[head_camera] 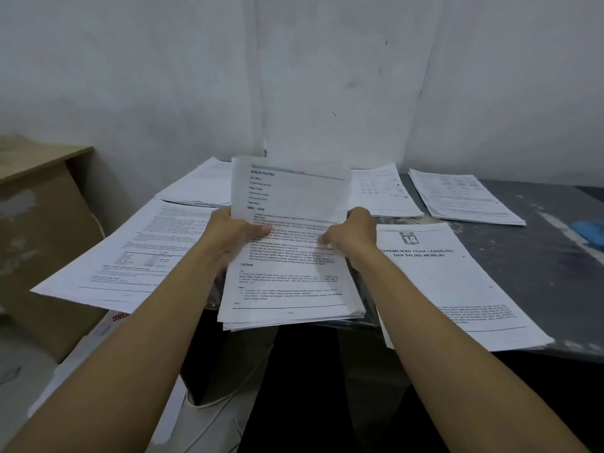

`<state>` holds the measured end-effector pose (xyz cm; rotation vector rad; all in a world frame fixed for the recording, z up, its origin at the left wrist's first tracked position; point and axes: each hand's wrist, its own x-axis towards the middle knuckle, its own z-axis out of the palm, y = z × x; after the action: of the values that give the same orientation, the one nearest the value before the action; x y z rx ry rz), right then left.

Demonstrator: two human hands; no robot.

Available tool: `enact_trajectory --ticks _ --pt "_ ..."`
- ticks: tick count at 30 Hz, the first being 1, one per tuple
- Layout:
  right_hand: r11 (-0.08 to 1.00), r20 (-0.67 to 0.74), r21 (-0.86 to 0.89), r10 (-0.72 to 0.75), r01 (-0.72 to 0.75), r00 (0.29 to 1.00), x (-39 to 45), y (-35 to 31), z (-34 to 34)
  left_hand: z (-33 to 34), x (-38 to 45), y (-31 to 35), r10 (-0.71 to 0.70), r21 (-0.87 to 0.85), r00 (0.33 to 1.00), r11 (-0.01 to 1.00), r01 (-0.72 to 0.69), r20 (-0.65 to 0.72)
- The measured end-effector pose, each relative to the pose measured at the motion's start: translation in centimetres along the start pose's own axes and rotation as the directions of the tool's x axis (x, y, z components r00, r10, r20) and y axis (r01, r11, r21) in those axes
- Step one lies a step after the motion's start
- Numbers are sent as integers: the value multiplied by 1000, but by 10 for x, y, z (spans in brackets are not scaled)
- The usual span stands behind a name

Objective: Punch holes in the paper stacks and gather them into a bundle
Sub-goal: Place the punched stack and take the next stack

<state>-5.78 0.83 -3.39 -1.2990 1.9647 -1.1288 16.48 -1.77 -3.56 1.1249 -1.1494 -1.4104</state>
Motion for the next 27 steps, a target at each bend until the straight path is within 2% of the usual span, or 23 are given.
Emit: enact_trajectory --ticks 4,8,11,14,19,23,27 --pt "968 -129 212 -106 132 986 6 -32 -21 1 1 39 152 29 988 988 -152 -18" --pt "888 -119 360 -262 287 958 14 -71 -41 9 3 81 330 50 943 943 -329 -34" --pt "839 -123 414 -331 352 936 15 -86 -47 13 6 100 413 109 909 908 -405 -59" --pt "816 -153 447 -334 367 930 13 -81 -47 12 6 97 473 190 878 871 -454 -72" --pt "828 -62 487 -285 278 957 8 -61 -30 12 5 71 477 216 874 866 -451 -91" --pt "813 -102 470 -337 343 936 9 -76 -32 15 9 82 507 230 852 851 -472 -129" --pt "807 -125 463 -349 366 929 6 -77 -38 12 9 91 516 258 852 838 -481 -86"
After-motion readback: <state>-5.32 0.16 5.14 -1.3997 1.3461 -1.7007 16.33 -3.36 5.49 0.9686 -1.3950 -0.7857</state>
